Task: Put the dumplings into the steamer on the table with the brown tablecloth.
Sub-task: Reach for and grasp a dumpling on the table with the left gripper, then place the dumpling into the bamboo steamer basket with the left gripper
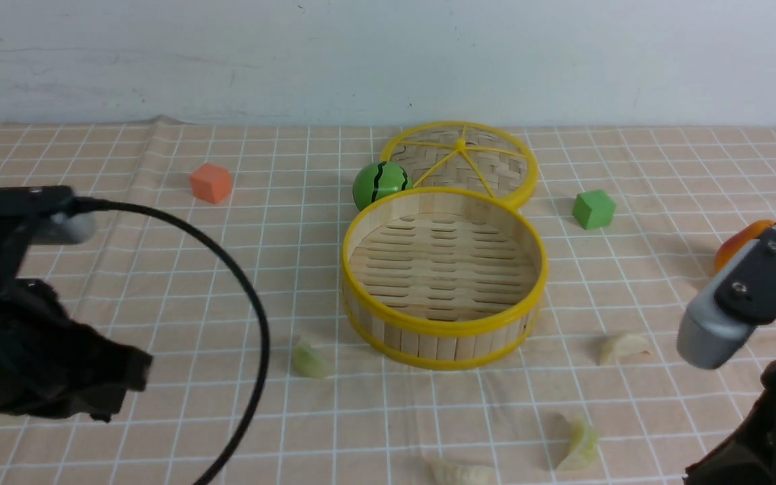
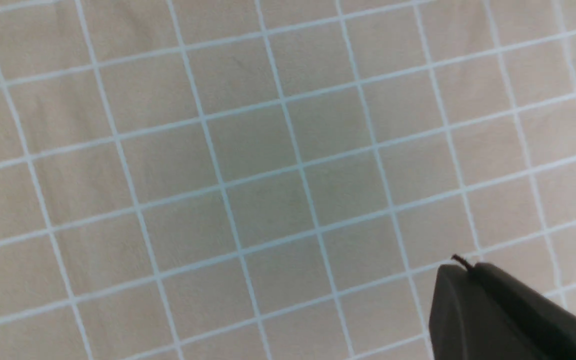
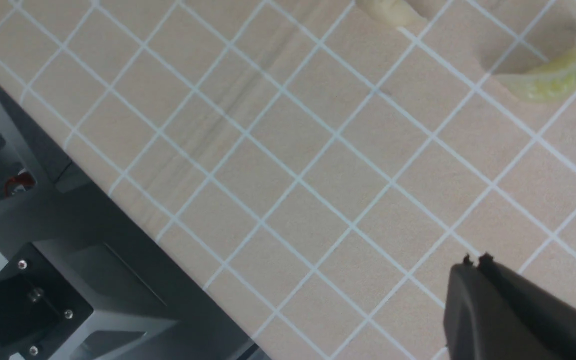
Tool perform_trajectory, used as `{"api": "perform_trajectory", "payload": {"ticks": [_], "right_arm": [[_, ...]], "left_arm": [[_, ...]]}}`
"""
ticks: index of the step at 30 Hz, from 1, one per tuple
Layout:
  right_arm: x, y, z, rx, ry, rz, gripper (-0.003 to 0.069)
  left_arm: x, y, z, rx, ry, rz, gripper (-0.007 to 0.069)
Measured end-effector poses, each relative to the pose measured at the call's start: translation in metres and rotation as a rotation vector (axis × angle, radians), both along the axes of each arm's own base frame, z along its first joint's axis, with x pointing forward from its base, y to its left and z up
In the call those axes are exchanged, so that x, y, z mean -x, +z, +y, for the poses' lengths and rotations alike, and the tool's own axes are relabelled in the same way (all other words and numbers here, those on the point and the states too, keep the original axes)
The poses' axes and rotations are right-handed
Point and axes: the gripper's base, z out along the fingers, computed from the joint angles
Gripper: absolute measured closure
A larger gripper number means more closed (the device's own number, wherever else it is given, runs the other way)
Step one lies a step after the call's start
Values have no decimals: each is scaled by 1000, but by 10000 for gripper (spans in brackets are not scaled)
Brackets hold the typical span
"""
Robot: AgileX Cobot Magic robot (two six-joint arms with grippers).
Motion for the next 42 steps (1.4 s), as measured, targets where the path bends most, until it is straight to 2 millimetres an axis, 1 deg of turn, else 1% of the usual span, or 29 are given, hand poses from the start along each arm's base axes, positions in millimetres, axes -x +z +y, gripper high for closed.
{"api": "perform_trajectory", "payload": {"ticks": [1, 2, 3, 4, 5, 6, 7, 8, 9, 10, 12, 15, 17, 19, 22, 25, 27, 28, 29, 30, 31, 32, 33, 34, 38, 40, 42], "right_arm": [[2, 4, 2, -6, 14, -9, 672], [3, 4, 3, -7, 18, -10, 672], [6, 9, 4, -23, 25, -28, 670], [7, 12, 4, -34, 27, -40, 669], [7, 12, 4, -36, 27, -40, 669], [9, 14, 4, -45, 26, -53, 669], [10, 16, 3, -55, 24, -70, 669], [11, 18, 2, -59, 24, -77, 668], [11, 18, 2, -60, 24, -78, 668], [13, 19, 1, -64, 24, -85, 665], [14, 20, 0, -66, 24, -89, 664], [16, 21, -2, -64, 26, -91, 659], [18, 21, -3, -63, 28, -90, 659], [19, 21, -4, -56, 29, -88, 659], [20, 21, -6, -40, 30, -95, 657], [20, 20, -8, -19, 31, -99, 655], [20, 20, -8, -13, 32, -99, 655], [20, 19, -9, -8, 32, -99, 652], [20, 19, -9, -6, 32, -98, 651], [20, 19, -9, -6, 32, -98, 650], [20, 19, -9, -6, 32, -98, 648], [20, 19, -9, -5, 32, -99, 648], [20, 19, -9, -4, 32, -100, 648], [20, 19, -9, -4, 32, -100, 648], [20, 19, -9, -3, 32, -100, 648], [20, 19, -9, -3, 32, -100, 646], [20, 19, -9, -3, 32, -100, 645]], "left_arm": [[-9, -3, -8, -33, -9, 13, 626], [-12, -4, -11, -45, -12, 17, 621], [-25, -8, -26, -75, -18, 31, 592], [-33, -9, -36, -93, -18, 34, 563], [-33, -9, -35, -98, -19, 32, 556], [-41, -11, -46, -101, -14, 38, 527], [-53, -14, -62, -99, -3, 45, 447], [-60, -17, -72, -92, 8, 54, 396], [-63, -18, -76, -89, 13, 57, 386], [-75, -25, -90, -71, 46, 70, 291], [-88, -34, -102, -45, 111, 93, 202], [-109, -54, -113, -26, 224, 139, 89], [-120, -67, -116, -21, 291, 161, 48], [-129, -79, -117, -18, 342, 172, 30], [-140, -96, -120, -12, 392, 180, 34], [-145, -111, -122, -16, 410, 196, 72], [-146, -115, -123, -20, 414, 203, 96], [-146, -121, -123, -29, 415, 214, 163], [-147, -123, -123, -32, 416, 218, 214], [-147, -124, -123, -34, 416, 219, 250], [-147, -124, -123, -34, 415, 219, 329], [-147, -124, -123, -34, 414, 219, 372], [-147, -124, -123, -37, 408, 218, 442], [-147, -124, -123, -44, 393, 213, 486], [-148, -121, -123, -70, 341, 209, 470], [-149, -113, -123, -86, 297, 196, 470], [-152, -87, -125, -83, 241, 152, 470]]}}
